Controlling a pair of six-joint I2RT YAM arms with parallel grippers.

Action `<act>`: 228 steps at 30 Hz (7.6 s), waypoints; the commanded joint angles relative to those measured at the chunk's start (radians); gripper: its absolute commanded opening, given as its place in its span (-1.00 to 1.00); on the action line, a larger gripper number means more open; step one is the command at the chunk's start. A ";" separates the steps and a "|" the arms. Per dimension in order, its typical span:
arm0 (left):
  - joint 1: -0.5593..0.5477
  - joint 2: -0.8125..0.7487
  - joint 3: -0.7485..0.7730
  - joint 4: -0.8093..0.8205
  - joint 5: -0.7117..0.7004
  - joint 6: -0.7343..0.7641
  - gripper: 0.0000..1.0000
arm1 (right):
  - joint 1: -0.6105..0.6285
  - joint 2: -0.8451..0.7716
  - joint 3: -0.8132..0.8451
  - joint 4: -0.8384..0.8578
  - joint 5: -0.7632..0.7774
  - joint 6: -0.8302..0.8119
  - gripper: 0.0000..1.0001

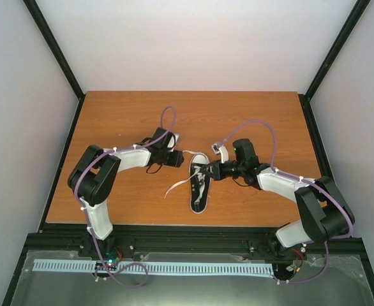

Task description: Tie the shoes

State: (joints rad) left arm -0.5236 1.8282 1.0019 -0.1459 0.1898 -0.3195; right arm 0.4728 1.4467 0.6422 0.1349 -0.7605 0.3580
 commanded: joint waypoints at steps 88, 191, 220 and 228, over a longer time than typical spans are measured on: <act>-0.237 -0.417 -0.285 0.373 0.202 0.090 0.13 | 0.033 -0.149 -0.046 0.008 -0.002 0.057 -0.94; -0.254 -0.290 -0.301 0.454 0.097 0.079 -0.98 | 0.213 -0.207 -0.215 -0.057 0.482 0.048 -0.95; -0.254 -0.294 -0.310 0.460 0.098 0.079 -0.98 | 0.213 -0.132 -0.215 0.051 0.396 -0.001 -0.43; -0.254 -0.302 -0.319 0.461 0.084 0.080 -0.99 | 0.213 -0.192 -0.225 -0.004 0.471 0.016 -0.94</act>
State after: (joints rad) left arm -0.7753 1.5528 0.6884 0.2714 0.2871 -0.2325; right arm 0.6800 1.3006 0.4183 0.1486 -0.3489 0.3809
